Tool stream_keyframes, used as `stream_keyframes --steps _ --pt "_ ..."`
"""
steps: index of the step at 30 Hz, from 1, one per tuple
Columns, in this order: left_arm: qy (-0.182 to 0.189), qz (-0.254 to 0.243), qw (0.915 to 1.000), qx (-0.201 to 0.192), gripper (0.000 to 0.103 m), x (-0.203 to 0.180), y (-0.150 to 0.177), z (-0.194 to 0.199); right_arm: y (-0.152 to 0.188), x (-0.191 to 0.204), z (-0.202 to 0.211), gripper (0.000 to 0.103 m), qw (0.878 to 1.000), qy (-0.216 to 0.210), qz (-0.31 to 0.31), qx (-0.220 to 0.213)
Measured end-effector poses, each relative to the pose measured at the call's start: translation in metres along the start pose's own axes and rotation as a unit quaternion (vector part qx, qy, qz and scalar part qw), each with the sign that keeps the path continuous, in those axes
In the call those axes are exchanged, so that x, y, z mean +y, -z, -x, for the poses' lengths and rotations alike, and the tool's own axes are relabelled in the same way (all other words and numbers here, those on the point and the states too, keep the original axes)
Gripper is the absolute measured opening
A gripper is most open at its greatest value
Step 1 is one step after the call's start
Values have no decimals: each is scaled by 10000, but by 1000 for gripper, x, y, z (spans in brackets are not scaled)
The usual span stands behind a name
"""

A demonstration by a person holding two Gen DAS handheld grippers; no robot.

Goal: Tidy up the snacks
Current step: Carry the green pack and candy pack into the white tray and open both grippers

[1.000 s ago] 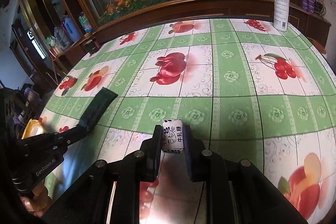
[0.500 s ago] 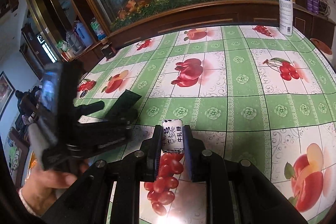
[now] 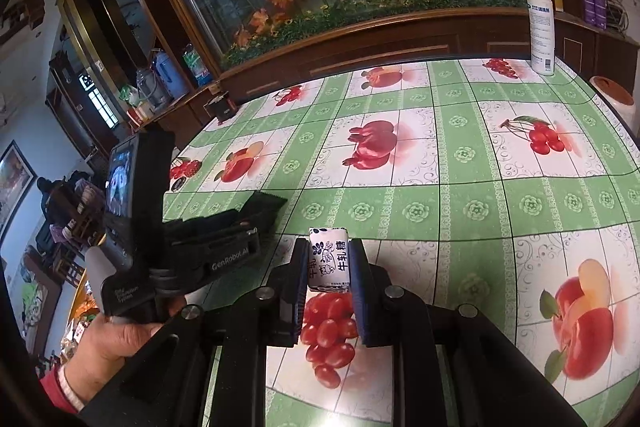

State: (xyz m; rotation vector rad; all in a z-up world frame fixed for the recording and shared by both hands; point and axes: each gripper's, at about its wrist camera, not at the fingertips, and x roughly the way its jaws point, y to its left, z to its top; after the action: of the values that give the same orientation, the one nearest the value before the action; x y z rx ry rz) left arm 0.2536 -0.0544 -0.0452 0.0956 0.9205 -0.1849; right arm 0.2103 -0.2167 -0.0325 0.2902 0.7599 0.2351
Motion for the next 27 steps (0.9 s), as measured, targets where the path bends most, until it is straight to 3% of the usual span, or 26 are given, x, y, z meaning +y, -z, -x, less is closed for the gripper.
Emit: stream_keyframes --steps 6,11,20,27 --pt "-558 287 9978 -223 43 7 41 47 16 5 17 20 9998 -188 -54 -27" --pt "-1090 613 9907 -535 43 25 73 97 30 21 30 20 9990 -445 -7 -40" --pt "-1709 1107 9736 -1035 43 75 104 174 47 86 57 20 9938 -1011 442 -144" --pt "-1990 1373 9636 -1141 43 109 127 204 61 145 70 20 9855 -1460 851 -156"
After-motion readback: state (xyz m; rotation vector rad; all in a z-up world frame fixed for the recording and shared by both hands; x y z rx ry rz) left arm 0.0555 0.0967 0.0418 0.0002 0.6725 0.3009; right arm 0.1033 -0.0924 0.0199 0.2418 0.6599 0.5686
